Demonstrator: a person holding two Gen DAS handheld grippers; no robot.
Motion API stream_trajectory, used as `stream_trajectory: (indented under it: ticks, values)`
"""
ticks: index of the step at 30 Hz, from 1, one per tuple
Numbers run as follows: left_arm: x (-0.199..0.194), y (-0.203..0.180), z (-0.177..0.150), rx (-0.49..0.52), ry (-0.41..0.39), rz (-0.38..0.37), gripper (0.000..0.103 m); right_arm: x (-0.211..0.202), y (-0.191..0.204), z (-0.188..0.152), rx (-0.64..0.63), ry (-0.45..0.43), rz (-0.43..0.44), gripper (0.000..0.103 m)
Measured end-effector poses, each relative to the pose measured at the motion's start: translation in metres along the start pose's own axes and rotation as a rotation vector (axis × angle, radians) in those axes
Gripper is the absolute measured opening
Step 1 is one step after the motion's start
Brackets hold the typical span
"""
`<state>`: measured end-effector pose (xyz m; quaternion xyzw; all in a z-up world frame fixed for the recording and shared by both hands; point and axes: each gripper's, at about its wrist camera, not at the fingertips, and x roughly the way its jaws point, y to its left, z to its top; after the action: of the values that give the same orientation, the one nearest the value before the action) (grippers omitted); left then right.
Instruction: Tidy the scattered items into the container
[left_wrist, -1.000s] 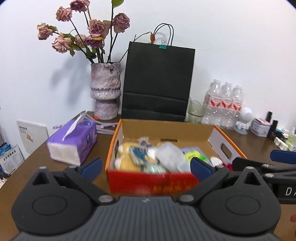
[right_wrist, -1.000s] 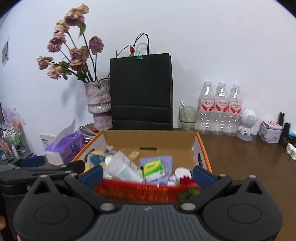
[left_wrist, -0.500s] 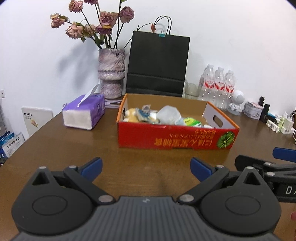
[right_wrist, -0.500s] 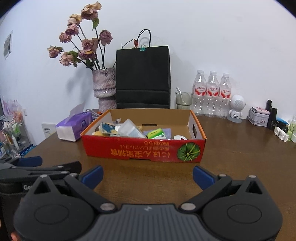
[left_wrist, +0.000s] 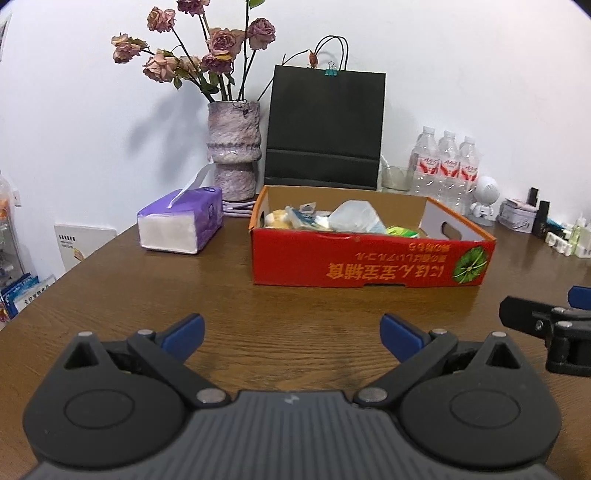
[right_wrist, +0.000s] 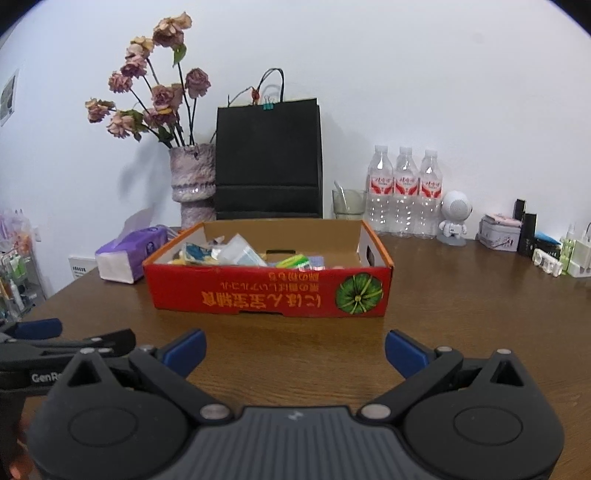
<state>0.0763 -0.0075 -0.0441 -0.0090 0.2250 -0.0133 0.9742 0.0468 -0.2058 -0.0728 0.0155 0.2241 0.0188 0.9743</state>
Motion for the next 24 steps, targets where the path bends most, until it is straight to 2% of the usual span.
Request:
stream_trajectory:
  ticks: [10, 14, 17, 20, 24]
  values:
    - [0.016, -0.001, -0.01, 0.05, -0.068, 0.044, 0.103, 0.034, 0.002, -0.017, -0.008, 0.006, 0.015, 0.103]
    - [0.02, 0.002, -0.009, 0.038, -0.066, 0.025, 0.103, 0.041, 0.004, -0.022, -0.024, -0.005, 0.004, 0.103]
    - [0.023, -0.001, -0.008, 0.061, -0.057, 0.057, 0.103, 0.046, 0.008, -0.026, -0.049, -0.016, -0.031, 0.103]
    - [0.022, -0.003, -0.008, 0.074, -0.062, 0.051, 0.103, 0.044, 0.007, -0.025, -0.039, -0.051, -0.017, 0.103]
    - [0.019, -0.001, -0.009, 0.064, -0.08, 0.046, 0.103, 0.045, 0.006, -0.024, -0.033, -0.048, -0.011, 0.103]
